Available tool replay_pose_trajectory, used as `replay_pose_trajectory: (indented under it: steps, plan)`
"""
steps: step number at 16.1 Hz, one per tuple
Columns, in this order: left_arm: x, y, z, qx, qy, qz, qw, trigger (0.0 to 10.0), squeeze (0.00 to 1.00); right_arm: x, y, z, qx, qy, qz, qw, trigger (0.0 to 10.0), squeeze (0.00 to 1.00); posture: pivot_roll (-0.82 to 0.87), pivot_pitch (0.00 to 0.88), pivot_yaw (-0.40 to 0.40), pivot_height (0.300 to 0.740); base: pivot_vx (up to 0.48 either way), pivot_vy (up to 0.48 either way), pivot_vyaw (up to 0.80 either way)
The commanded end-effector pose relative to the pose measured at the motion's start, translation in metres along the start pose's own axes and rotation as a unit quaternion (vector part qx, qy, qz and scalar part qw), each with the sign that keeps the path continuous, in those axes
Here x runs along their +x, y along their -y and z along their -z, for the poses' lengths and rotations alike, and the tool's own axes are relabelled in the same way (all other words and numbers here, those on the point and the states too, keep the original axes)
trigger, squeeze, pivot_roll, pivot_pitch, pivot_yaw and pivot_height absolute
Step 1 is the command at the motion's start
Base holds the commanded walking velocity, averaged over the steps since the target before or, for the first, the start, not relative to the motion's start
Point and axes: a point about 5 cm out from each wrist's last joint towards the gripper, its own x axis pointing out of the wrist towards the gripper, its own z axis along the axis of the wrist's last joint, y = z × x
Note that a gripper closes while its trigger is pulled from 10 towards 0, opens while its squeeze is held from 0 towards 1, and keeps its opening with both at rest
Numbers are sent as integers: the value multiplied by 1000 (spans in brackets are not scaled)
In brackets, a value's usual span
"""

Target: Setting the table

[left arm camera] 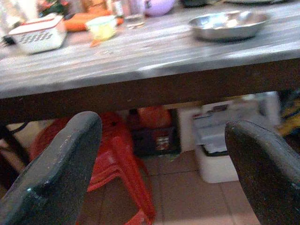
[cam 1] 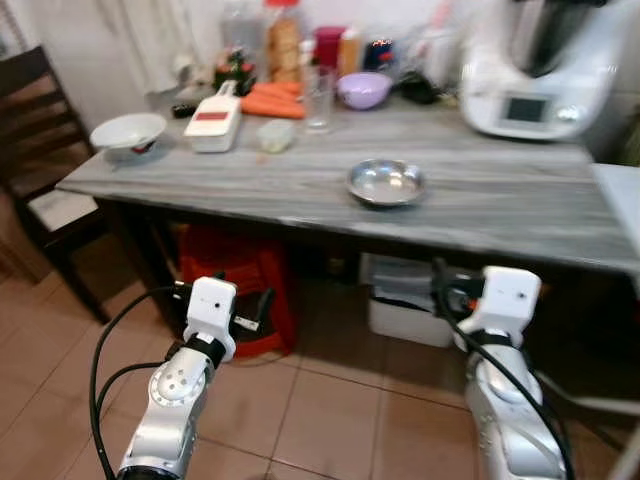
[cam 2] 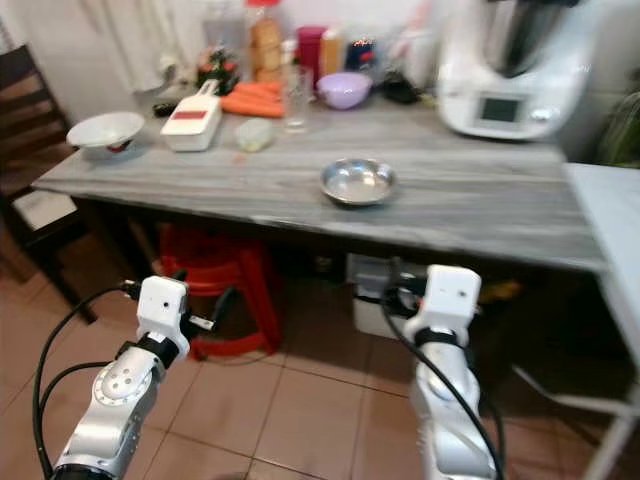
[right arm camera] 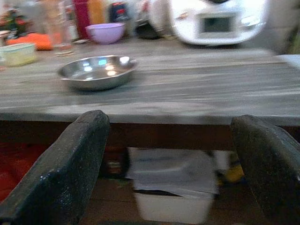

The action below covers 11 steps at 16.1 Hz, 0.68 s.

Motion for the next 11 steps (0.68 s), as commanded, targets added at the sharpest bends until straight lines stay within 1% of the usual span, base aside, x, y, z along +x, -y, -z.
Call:
replay_pose_trajectory:
  steps: [1,2,4,7,9,10,11]
  plan:
    - [-1,-5,-1,6,0,-5,1000,10000,0,1,-8,-2,5,1,-13,1000,10000,0,-1,0,10,740,-330,0,0]
    - [0,-5,-1,6,1,-5,1000,10000,0,1,-8,-1,-9,1,-12,1000,10000,0,-3,0,17,740,-330,0,0]
    - [0,-4,-2,6,2,-4,1000,10000,0,1,-8,0,-14,-1,-15,1000,10000,0,-3,0,17,740,-332,0,0]
    - [1,-4,-3,5,7,-2,1000,10000,0,-1,-10,-2,9,13,-34,999,10000,0,-4,0,17,740,-296,0,0]
    - [2,-2,-5,9,17,4,1000,10000,0,0,-8,-1,9,11,-23,1000,10000,0,-5,0,18,740,0,0,0]
    - [2,-1,-7,7,28,13,1000,10000,0,0,-9,0,17,5,-23,1000,10000,0,-6,0,18,740,0,0,0]
    - [2,-1,-7,7,28,13,1000,10000,0,0,-9,0,17,5,-23,1000,10000,0,-6,0,18,740,0,0,0]
